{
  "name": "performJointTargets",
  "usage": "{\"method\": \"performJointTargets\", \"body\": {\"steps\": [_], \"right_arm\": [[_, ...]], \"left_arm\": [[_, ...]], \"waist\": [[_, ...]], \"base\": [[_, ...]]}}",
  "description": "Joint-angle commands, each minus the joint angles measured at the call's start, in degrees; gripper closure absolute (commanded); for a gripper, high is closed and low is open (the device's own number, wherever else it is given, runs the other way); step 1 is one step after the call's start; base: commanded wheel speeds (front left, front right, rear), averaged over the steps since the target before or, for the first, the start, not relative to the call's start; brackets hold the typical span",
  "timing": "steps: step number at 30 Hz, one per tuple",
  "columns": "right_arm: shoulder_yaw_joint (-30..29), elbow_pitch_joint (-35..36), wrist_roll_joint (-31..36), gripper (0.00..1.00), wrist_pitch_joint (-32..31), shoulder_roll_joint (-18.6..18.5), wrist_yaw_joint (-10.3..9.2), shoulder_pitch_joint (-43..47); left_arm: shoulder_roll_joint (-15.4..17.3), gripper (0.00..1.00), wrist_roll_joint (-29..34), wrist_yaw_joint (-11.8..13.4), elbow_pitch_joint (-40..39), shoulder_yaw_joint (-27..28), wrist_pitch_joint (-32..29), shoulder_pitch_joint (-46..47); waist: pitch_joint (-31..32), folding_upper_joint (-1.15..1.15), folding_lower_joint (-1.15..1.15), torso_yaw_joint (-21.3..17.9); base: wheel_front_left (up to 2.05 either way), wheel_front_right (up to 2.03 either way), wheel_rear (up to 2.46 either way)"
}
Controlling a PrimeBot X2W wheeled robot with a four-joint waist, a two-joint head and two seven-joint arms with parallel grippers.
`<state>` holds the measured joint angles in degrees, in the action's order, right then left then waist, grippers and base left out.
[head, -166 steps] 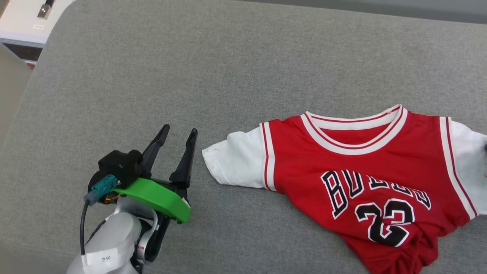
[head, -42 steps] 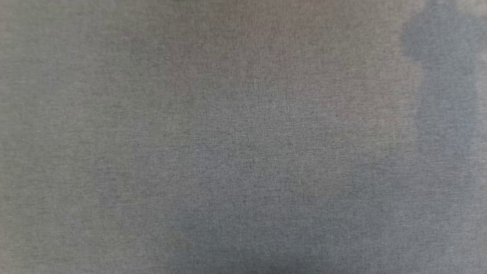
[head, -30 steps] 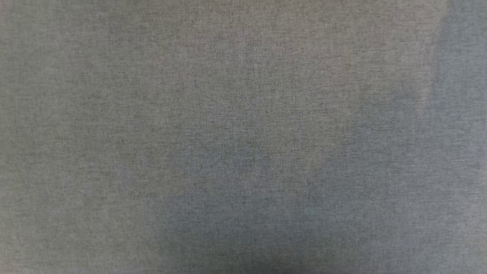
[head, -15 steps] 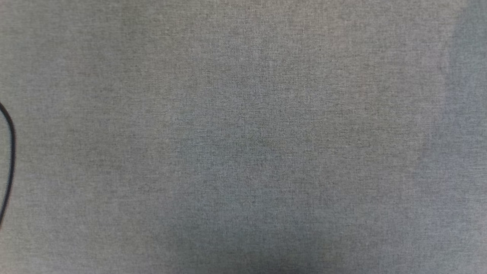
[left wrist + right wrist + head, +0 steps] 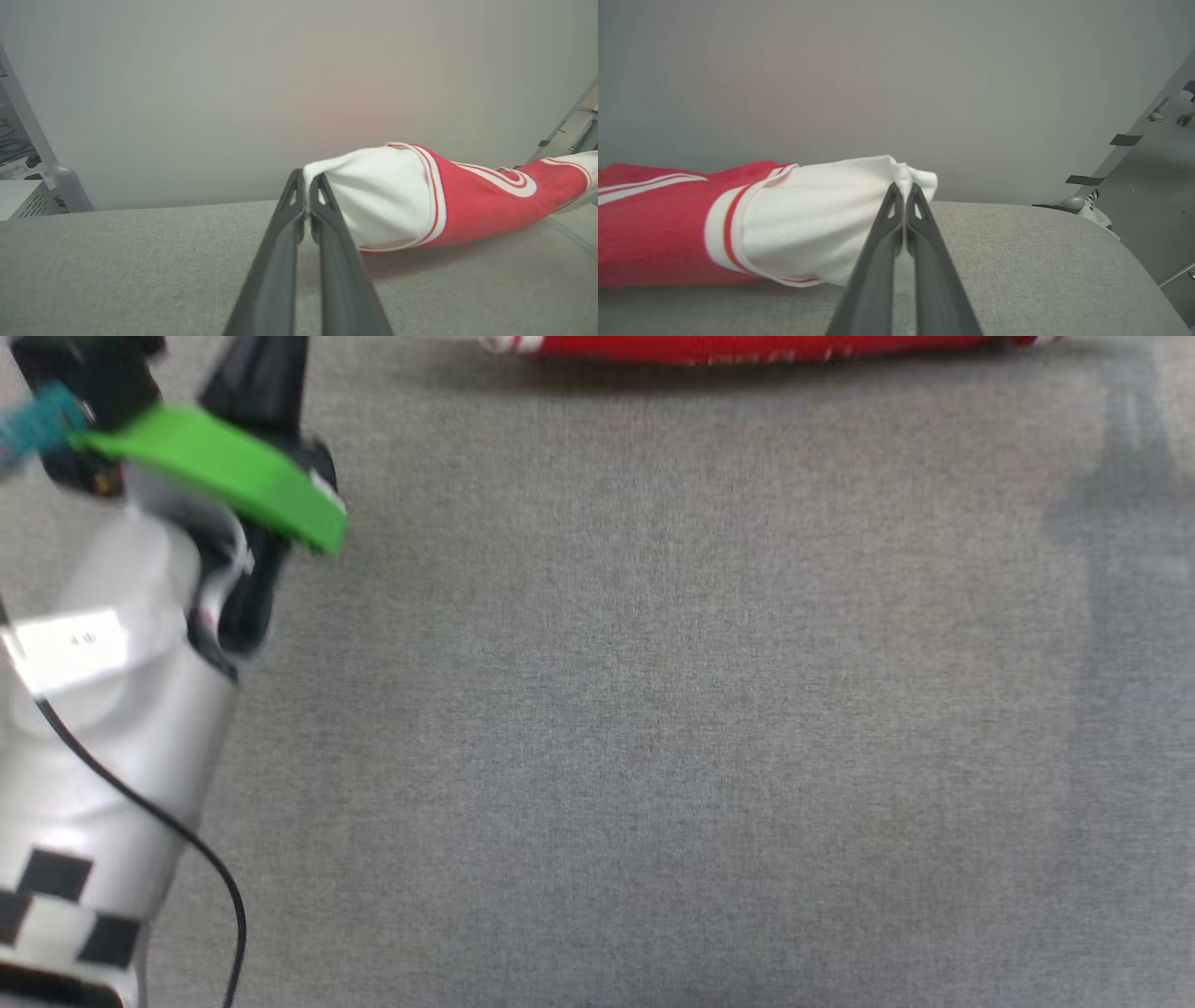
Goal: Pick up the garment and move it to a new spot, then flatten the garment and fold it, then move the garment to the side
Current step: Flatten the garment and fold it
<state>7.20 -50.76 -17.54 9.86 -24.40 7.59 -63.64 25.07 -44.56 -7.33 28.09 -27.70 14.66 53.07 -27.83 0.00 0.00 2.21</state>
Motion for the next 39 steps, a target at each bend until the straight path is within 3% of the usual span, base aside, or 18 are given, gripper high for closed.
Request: {"method": "performJointTargets", "body": {"steps": [1,15,39], "right_arm": [[0.5,0.9,-1.5,1.00,0.3,-0.4,-0.10,2.9],[3.9,11.3,-10.0,1.00,0.2,-1.3,-0.10,29.8],[3.5,28.8,-4.0,1.00,-3.1,-3.0,-0.10,61.1]], "left_arm": [[-0.1,1.00,-0.5,-0.1,-0.4,-0.1,0.3,-3.1],[-0.1,1.00,-2.7,-0.2,2.1,-4.6,0.3,-27.0],[-0.4,1.00,-4.8,0.6,-0.4,-3.4,-0.8,-47.3]], "waist": [[6.9,0.00,0.00,0.6],[19.5,0.00,0.00,0.0],[30.7,0.00,0.00,0.0]], "base": [[0.00,0.00,0.00],[0.00,0.00,0.00],[0.00,0.00,0.00]]}}
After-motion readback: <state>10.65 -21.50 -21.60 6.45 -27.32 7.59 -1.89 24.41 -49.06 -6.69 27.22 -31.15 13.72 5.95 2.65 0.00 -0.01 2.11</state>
